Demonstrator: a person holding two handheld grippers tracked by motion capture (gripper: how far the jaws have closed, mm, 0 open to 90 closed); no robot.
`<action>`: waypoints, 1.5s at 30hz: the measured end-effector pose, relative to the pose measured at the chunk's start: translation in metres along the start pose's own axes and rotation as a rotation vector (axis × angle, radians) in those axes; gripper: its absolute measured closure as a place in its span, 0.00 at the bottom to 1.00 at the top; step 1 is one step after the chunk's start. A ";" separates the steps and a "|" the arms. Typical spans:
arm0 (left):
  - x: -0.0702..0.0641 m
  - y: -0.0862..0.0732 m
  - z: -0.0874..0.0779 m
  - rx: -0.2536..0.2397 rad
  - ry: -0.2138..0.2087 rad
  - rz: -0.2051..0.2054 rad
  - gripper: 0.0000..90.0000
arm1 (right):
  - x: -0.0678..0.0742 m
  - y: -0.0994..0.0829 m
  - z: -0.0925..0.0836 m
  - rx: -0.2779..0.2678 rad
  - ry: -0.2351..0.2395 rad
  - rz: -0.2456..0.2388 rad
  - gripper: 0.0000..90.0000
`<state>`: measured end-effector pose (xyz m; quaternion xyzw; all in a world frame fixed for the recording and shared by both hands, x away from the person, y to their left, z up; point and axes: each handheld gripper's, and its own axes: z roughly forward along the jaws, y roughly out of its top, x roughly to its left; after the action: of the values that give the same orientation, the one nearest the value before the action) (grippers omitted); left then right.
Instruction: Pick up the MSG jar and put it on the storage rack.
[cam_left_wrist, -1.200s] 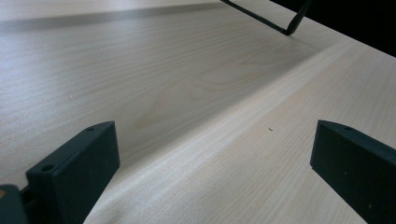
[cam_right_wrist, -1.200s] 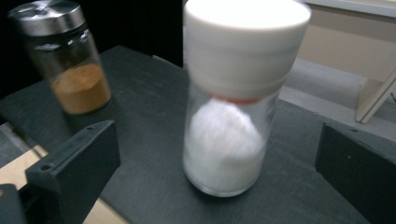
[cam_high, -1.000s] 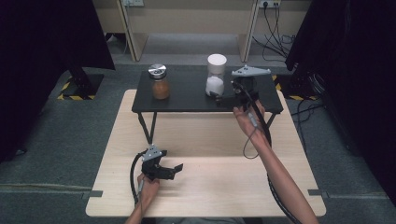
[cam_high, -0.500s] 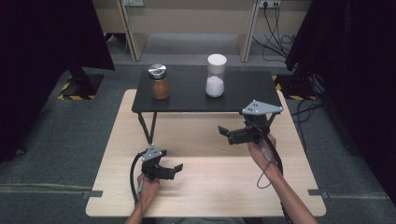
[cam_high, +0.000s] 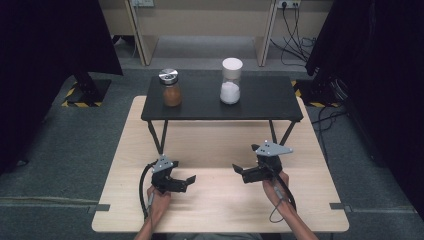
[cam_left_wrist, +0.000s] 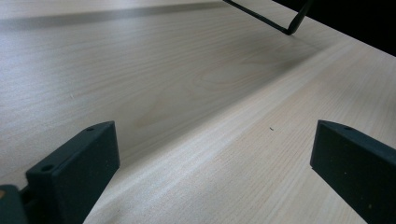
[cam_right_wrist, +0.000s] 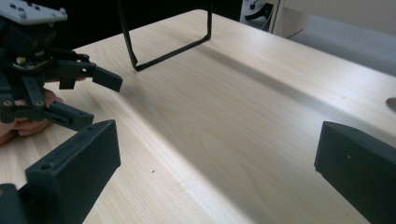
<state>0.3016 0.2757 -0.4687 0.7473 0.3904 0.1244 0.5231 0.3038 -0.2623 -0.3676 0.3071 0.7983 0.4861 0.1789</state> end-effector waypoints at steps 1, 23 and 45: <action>0.000 0.000 0.000 0.000 0.000 0.000 0.01 | 0.000 -0.003 0.003 0.004 0.002 0.007 0.00; 0.000 0.000 0.001 0.001 -0.007 0.004 0.01 | -0.016 -0.068 0.045 0.018 0.010 0.157 0.01; 0.002 0.001 0.002 0.009 -0.005 -0.009 0.01 | -0.016 -0.066 0.049 0.071 0.003 0.157 0.01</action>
<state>0.3046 0.2753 -0.4691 0.7481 0.3929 0.1184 0.5215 0.3231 -0.2625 -0.4490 0.3740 0.7888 0.4706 0.1281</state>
